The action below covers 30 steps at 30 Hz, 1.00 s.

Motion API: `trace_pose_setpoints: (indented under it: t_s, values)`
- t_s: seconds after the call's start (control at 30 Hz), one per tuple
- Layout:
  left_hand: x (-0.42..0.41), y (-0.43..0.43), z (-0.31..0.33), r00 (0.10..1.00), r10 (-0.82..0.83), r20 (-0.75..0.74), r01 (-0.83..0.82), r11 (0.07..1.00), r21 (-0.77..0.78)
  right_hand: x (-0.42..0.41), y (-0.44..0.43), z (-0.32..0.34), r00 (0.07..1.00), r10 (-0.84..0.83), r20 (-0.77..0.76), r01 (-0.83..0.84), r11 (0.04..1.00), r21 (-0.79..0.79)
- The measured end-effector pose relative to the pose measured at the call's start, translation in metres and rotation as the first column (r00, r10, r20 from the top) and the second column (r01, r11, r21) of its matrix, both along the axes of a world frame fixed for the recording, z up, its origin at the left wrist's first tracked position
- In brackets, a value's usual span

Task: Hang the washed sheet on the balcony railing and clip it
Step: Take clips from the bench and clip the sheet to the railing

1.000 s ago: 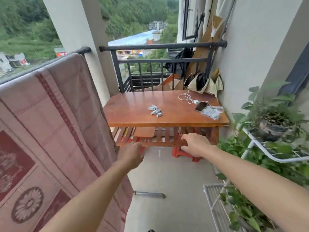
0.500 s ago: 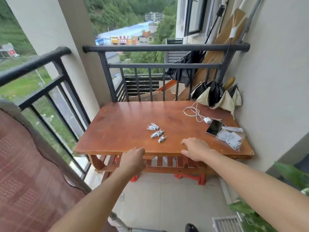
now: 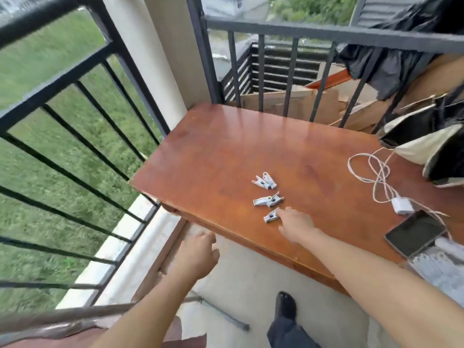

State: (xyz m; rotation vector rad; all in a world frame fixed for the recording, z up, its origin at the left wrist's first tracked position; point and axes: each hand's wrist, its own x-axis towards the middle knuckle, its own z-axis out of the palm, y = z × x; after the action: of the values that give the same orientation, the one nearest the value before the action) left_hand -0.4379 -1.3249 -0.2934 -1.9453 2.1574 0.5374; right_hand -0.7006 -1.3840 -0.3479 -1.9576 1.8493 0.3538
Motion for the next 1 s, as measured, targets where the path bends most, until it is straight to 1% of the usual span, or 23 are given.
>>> trace_pose_setpoints:
  t_s: [0.1, 0.2, 0.3, 0.4, 0.47, 0.53, 0.6, 0.7, 0.77, 0.83, 0.93, 1.0]
  values:
    - [-0.009, -0.001, -0.013, 0.997, 0.07, 0.019, -0.071, 0.995, 0.073, -0.005, -0.029, -0.029, 0.999, 0.039, 0.009, -0.039, 0.999, 0.014]
    - [-0.013, 0.003, -0.023, 0.99, 0.124, 0.061, -0.131, 0.982, 0.137, -0.006, -0.043, -0.054, 0.992, 0.11, -0.053, -0.107, 0.993, 0.05]
    - [-0.015, 0.004, -0.031, 0.982, 0.174, 0.071, -0.184, 0.967, 0.175, -0.012, -0.051, -0.07, 0.979, 0.162, -0.122, -0.16, 0.987, 0.026]
    - [-0.011, 0.007, -0.032, 0.974, 0.212, 0.073, -0.222, 0.958, 0.18, -0.012, -0.057, -0.071, 0.97, 0.204, -0.132, -0.206, 0.979, 0.0]
    - [-0.005, 0.008, -0.025, 0.97, 0.229, 0.077, -0.239, 0.958, 0.16, -0.002, -0.061, -0.061, 0.974, 0.215, -0.07, -0.216, 0.976, 0.002]
    - [0.004, 0.008, -0.012, 0.968, 0.237, 0.086, -0.246, 0.962, 0.115, 0.017, -0.063, -0.046, 0.965, 0.263, 0.01, -0.262, 0.965, -0.026]
    - [0.016, 0.01, 0.008, 0.966, 0.241, 0.098, -0.247, 0.968, 0.05, 0.042, -0.063, -0.024, 0.934, 0.349, 0.073, -0.341, 0.934, -0.104]
    - [0.042, 0.018, 0.043, 0.959, 0.255, 0.12, -0.249, 0.966, -0.061, 0.085, -0.057, 0.019, 0.866, 0.479, 0.141, -0.433, 0.861, -0.268]
    - [0.059, 0.031, 0.066, 0.951, 0.253, 0.179, -0.232, 0.964, -0.13, 0.114, -0.048, 0.046, 0.815, 0.553, 0.174, -0.463, 0.802, -0.377]
    - [0.077, 0.049, 0.091, 0.936, 0.251, 0.247, -0.212, 0.962, -0.175, 0.142, -0.036, 0.067, 0.766, 0.612, 0.197, -0.484, 0.75, -0.451]
    - [0.104, 0.084, 0.132, 0.9, 0.222, 0.375, -0.15, 0.966, -0.213, 0.187, -0.017, 0.089, 0.696, 0.686, 0.212, -0.515, 0.682, -0.52]
    - [0.12, 0.111, 0.154, 0.866, 0.169, 0.47, -0.081, 0.976, -0.202, 0.214, -0.002, 0.097, 0.645, 0.729, 0.23, -0.552, 0.653, -0.519]
